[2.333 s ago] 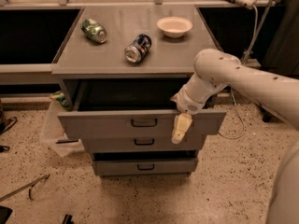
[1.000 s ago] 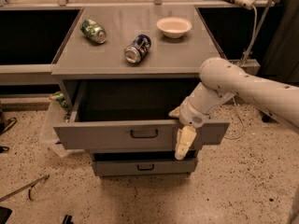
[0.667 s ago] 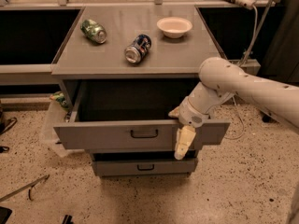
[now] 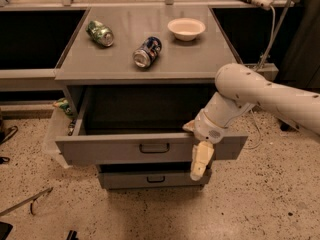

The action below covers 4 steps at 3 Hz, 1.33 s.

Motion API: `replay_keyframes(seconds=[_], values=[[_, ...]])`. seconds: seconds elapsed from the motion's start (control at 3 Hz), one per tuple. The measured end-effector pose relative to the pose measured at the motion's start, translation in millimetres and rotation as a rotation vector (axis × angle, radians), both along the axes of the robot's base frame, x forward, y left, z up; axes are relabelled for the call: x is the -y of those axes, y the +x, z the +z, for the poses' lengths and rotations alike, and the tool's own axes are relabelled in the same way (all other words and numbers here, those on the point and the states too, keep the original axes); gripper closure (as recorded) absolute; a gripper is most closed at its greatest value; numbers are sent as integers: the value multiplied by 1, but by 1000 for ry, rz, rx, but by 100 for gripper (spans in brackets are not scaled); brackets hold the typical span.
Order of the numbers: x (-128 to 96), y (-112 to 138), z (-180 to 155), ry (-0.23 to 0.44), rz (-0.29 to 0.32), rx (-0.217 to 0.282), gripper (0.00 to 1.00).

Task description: Open top drawer

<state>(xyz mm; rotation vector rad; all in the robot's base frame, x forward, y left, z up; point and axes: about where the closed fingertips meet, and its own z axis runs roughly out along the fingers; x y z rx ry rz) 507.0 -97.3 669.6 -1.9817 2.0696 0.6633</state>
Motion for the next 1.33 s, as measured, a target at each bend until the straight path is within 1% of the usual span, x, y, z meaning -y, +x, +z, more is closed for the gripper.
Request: replay_keyframes(seconds=[0.33,0.67,1.0,1.33], values=[[8,-45,16,6,-24,-42,0],[15,-82,26,14,-33,-80,0],[15,-82,26,14,-33,-80,0],[13,-83,23,19,-30,-91,0]])
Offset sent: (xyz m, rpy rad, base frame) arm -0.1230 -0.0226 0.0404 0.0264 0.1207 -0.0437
